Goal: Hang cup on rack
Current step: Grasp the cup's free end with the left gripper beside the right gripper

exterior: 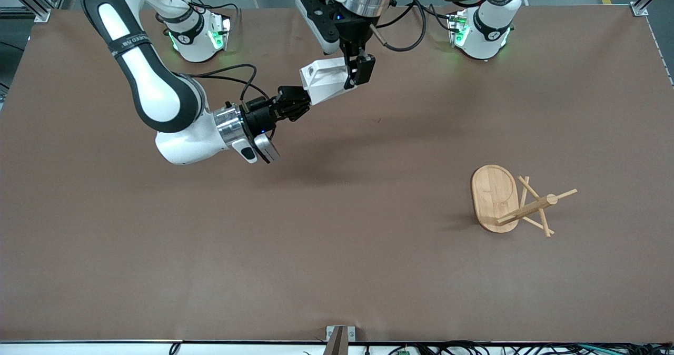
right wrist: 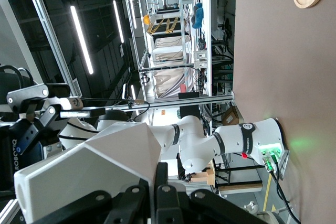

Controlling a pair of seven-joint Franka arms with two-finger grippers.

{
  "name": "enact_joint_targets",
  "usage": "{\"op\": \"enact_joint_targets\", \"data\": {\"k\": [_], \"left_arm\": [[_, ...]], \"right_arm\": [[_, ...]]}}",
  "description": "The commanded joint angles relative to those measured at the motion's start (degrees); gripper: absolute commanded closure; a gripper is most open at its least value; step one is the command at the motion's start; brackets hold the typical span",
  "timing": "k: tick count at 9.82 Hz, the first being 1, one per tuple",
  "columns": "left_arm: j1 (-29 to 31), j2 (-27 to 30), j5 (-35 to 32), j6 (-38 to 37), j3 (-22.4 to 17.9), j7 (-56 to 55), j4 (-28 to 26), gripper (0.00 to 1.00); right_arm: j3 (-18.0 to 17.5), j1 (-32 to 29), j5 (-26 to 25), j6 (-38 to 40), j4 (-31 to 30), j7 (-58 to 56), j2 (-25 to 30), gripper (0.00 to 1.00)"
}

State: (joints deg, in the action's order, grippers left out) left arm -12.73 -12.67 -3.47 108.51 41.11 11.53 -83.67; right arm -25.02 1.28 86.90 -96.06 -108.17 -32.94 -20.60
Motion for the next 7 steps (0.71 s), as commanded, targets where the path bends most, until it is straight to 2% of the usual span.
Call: {"op": "enact_joint_targets", "data": {"k": [1,3,7], "left_arm": [[0.0,-1.5,-1.7,-0.2,0.4,1.0,-0.4,0.0],[0.2,-1.5,-1.6,-0.7,0.4,1.0,-0.5,0.06],[0.7,-1.5,-1.6,-2.6,0.3,0.8,-1.0,0.07]], "right_arm": [[-0.6,-0.2,1.3,0.3,0.1,0.0,0.0,1.0],[-0.9,-0.5,1.6,0.4,0.1,0.2,0.0,0.99],[-1.6,-0.8,2.7,0.3,0.2,0.2,0.0,0.99]]}}
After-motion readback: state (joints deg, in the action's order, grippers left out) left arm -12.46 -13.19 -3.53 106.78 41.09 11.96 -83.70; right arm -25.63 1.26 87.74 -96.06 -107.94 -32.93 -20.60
